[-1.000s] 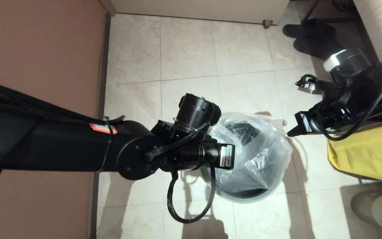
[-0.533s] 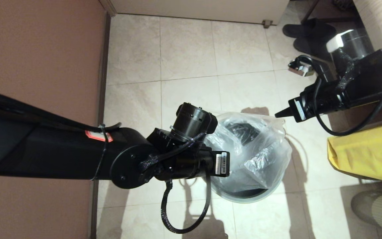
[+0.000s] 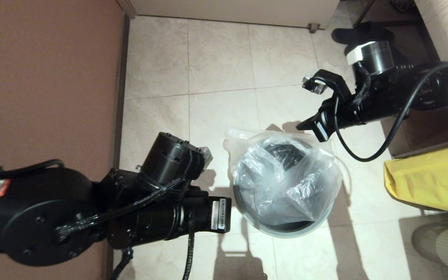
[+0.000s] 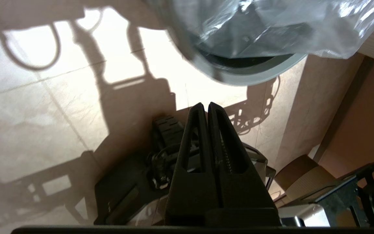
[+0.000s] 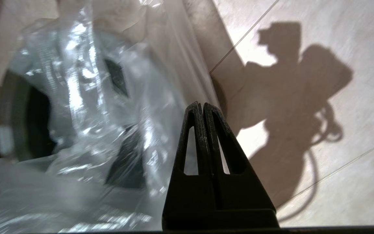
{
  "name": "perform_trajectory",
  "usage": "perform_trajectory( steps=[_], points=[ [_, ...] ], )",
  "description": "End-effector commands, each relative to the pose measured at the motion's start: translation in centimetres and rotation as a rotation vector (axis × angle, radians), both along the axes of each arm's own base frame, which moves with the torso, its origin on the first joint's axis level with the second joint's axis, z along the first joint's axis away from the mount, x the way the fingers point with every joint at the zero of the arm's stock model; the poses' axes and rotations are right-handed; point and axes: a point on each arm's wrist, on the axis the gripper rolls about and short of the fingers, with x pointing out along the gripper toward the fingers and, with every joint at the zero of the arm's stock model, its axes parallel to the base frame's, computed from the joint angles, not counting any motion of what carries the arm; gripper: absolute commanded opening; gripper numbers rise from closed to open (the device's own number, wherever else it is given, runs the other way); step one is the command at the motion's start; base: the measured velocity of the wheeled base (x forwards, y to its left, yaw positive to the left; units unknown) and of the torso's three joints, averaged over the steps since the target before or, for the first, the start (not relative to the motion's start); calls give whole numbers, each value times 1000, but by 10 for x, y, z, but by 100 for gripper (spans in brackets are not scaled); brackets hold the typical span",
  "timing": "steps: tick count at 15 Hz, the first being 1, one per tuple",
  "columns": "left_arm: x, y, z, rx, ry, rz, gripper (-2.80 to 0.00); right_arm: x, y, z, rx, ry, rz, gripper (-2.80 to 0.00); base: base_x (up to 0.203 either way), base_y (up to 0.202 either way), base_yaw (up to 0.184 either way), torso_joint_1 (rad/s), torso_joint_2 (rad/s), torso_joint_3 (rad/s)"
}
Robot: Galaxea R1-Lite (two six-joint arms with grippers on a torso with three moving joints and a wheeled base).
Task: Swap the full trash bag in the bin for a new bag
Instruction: Put the new garbage bag on the trash can
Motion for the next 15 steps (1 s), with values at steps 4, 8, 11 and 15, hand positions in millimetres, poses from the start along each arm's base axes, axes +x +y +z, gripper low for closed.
perform_trajectory(
  steps=[4, 8, 11, 15],
  points=[
    [-30, 48, 2, -16, -4, 54, -280, 9, 11, -10, -60, -39, 63, 0, 0, 0, 0, 0, 0, 0],
    [-44, 71, -11, 8, 16, 84, -280, 10, 18, -11, -123, -91, 117, 0, 0, 0, 0, 0, 0, 0],
    [-41, 75, -12, 11, 19, 106, -280, 10, 23, -16, -176, -107, 128, 0, 0, 0, 0, 0, 0, 0],
    [-41, 77, -16, 17, 30, 114, -280, 5, 22, 0, -183, -158, 112, 0, 0, 0, 0, 0, 0, 0]
  ],
)
